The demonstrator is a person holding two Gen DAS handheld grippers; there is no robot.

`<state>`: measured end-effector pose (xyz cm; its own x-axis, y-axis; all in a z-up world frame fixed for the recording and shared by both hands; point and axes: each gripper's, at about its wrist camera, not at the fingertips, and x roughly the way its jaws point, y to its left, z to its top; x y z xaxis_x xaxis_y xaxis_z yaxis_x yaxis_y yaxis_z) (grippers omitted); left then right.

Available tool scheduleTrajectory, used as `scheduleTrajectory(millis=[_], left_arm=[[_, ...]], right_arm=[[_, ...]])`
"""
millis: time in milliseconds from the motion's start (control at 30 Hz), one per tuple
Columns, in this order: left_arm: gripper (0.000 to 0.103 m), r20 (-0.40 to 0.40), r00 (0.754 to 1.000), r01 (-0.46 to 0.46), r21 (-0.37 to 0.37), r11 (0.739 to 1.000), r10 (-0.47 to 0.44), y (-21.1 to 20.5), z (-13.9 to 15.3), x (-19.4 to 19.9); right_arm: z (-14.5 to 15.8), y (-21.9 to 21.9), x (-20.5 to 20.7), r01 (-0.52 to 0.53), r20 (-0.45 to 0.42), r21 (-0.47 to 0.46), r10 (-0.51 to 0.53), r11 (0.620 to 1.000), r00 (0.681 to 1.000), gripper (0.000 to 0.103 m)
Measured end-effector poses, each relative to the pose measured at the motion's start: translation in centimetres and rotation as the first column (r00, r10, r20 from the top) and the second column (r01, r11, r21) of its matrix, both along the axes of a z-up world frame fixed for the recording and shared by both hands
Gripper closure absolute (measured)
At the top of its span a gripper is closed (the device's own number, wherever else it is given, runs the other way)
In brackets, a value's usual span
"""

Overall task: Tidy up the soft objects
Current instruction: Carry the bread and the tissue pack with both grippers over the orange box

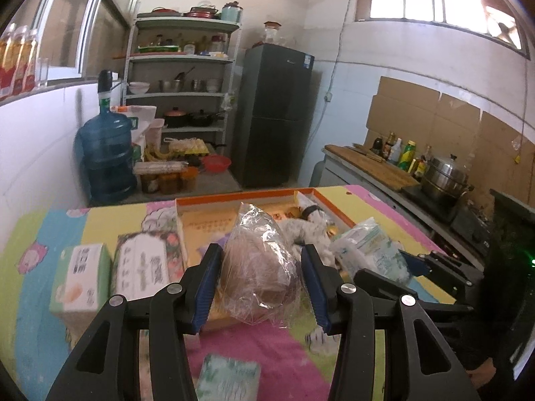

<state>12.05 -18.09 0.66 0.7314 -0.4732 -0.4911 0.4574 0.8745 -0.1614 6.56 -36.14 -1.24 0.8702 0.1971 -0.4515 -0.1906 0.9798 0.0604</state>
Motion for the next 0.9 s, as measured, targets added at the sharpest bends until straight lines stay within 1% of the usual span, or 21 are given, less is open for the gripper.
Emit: scheduleTrajectory(millis=[167,667,767,900], left_arm=[[0.053,-0.001,1.000,-0.014,0.023,1.000,0.014,-1.8,0.2,2.5],[0.053,-0.036,0.998,-0.047,0.054,0.997,0.049,-4.8,-0.3,8.3],[0.053,-0.054,0.997,-0.054,0.052,0.997,0.057,-5.0,-0.4,9.7],[0.053,-0.096,0.992,-0.073,0.050,0.996,0.077,-5.2,-1.0,12.1]], right_arm=[[0.7,-1.4,1.8,-0.013,0.004,0.008,0.013,1.000,1.000,0.053],[2.4,-4.6,6.8,-0.049,-0.004,0.033,0.049,0.998,0.999,0.053],[2.9,-5.1,8.1,-0.057,-0.008,0.017,0.057,0.998,0.998,0.053],[3.0,-5.6,10.6,-0.072,-0.027,-0.002,0.072,0.997,0.997,0.053]])
